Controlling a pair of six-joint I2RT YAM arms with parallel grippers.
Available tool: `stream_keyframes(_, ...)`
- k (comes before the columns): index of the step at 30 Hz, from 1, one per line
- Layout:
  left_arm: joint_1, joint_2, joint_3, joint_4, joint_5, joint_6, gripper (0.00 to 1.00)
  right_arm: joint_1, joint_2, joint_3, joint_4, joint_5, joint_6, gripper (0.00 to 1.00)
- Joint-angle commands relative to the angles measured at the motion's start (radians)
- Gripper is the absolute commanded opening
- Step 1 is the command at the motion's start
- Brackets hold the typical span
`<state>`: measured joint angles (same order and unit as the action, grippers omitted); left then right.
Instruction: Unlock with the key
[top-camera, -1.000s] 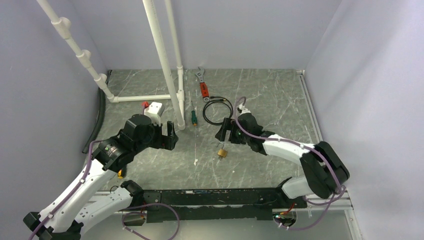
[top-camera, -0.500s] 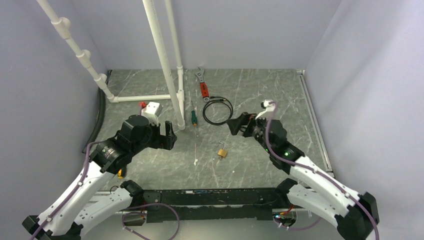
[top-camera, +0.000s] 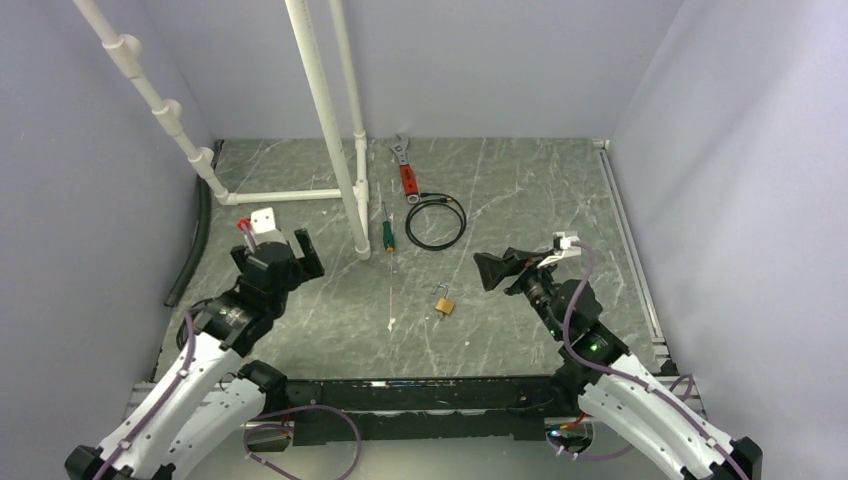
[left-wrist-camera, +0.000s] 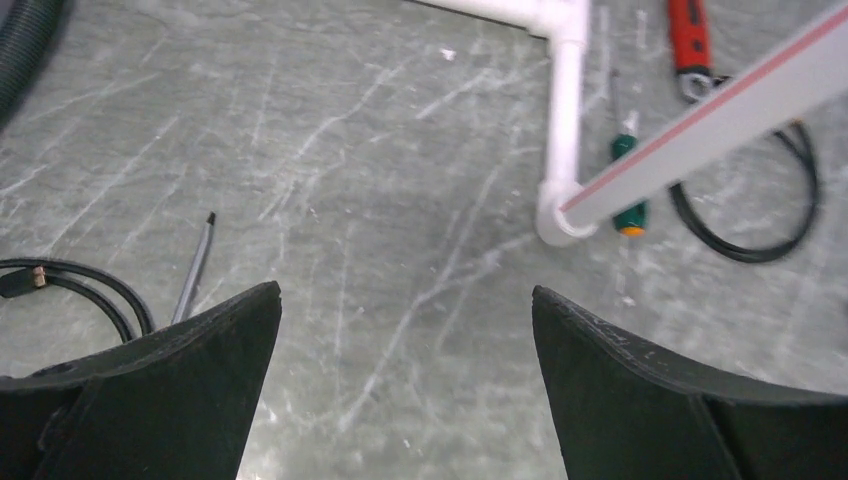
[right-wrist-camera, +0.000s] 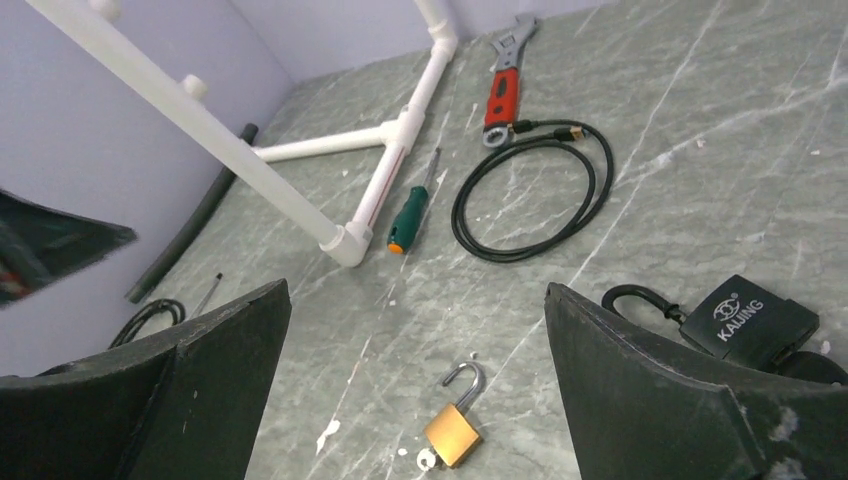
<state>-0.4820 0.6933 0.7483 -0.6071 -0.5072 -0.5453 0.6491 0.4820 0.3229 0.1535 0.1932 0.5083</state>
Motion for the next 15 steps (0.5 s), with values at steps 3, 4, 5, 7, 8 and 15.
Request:
stream_keyframes(3,0.002,0.065,-0.238,0.515,-0.303,0.134,0.99,0.004,-0.115,-0.003,-0.015,0.045,-0.049,1.0)
stream_keyframes(4,0.002,0.103,-0.254,0.575,-0.325,0.167,1.0,0.004,-0.127,-0.007,-0.022,0.049,-0.052,1.0)
stream_keyframes(5,0.003,0.154,-0.276,0.666,-0.347,0.224,1.0,0.004,-0.135,-0.01,-0.027,0.051,-0.052,1.0)
stream_keyframes(7,0.009,0.275,-0.303,0.85,-0.419,0.339,0.99,0.004,-0.141,-0.013,-0.041,0.061,-0.04,1.0)
stream_keyframes(8,0.021,0.34,-0.315,0.936,-0.433,0.411,0.99,0.004,-0.141,-0.011,-0.051,0.06,-0.035,1.0)
stream_keyframes(15,0.283,0.602,-0.395,1.263,-0.007,0.532,0.98,0.004,-0.141,-0.006,-0.093,0.039,0.008,1.0)
